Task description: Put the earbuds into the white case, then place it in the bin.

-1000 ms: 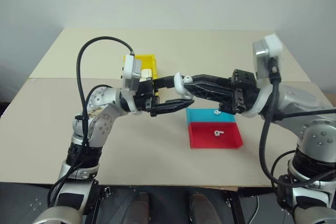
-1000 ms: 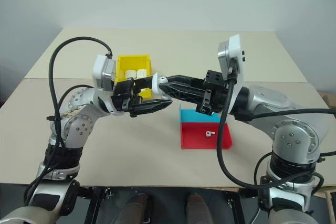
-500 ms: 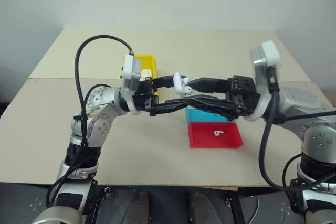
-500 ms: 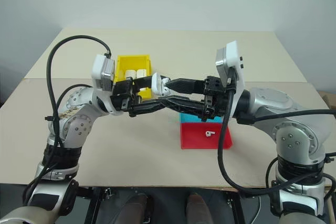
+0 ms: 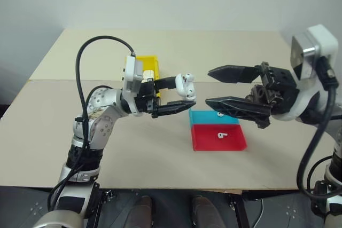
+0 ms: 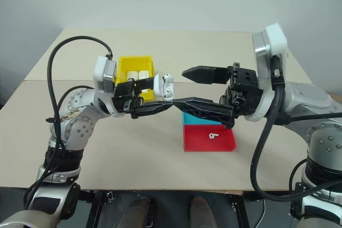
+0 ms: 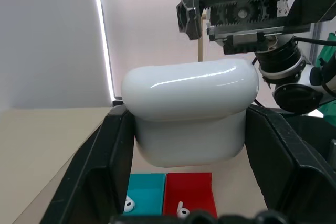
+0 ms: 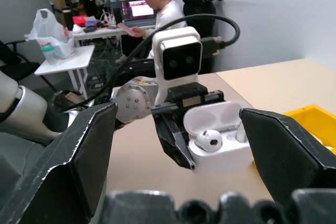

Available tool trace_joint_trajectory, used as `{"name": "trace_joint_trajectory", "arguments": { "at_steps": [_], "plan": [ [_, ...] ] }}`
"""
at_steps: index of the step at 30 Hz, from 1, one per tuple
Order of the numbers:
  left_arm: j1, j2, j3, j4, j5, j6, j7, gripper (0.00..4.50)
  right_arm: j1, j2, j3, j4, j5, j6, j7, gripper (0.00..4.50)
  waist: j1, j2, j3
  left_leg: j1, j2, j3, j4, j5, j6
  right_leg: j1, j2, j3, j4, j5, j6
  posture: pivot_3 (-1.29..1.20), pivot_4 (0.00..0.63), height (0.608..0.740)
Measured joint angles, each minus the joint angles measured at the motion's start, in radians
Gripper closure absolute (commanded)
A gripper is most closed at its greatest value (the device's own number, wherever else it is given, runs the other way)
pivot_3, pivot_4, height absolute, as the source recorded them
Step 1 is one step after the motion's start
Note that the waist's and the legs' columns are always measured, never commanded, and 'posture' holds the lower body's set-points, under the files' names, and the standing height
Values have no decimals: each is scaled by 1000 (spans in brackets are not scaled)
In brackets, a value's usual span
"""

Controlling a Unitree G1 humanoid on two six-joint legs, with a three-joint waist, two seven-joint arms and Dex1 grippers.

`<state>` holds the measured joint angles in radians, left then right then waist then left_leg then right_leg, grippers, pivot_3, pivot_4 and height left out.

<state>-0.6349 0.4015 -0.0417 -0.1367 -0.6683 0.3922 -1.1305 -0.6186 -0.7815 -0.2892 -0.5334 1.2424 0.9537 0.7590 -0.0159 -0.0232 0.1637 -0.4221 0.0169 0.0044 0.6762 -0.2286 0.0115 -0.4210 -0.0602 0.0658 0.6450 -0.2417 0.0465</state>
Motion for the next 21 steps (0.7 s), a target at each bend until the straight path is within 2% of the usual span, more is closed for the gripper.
{"name": "trace_joint_trajectory", "arguments": {
  "at_steps": [3,4,5,16,21],
  "plan": [
    [0,-3,-5,7,2,-7,-4,1678,-23,-2,10,11,-5,-7,1,142,-1,0,0,0,0,0,0,0,0,0,0,0,0,0,0,0,150,740],
    [0,-4,-6,11,4,-10,-7,1678,-39,-2,15,21,-10,-9,-1,496,-1,0,0,0,0,0,0,0,0,0,0,0,0,0,0,0,150,740],
    [0,-4,-7,14,6,-13,-9,1678,-52,-3,21,32,-15,-10,-3,655,0,0,0,0,0,0,0,0,0,0,0,0,0,0,0,0,150,740],
    [-1,-3,-12,17,8,-19,-38,1678,-123,5,171,198,-297,-80,-8,4472,2,0,0,-1,0,1,0,0,0,-1,0,0,-1,0,0,0,150,740],
    [-2,-3,-12,17,8,-19,-38,1678,-162,23,197,196,-322,-66,-62,4472,2,0,0,-1,0,1,0,0,0,-1,0,0,0,0,0,0,150,740]
  ]
}}
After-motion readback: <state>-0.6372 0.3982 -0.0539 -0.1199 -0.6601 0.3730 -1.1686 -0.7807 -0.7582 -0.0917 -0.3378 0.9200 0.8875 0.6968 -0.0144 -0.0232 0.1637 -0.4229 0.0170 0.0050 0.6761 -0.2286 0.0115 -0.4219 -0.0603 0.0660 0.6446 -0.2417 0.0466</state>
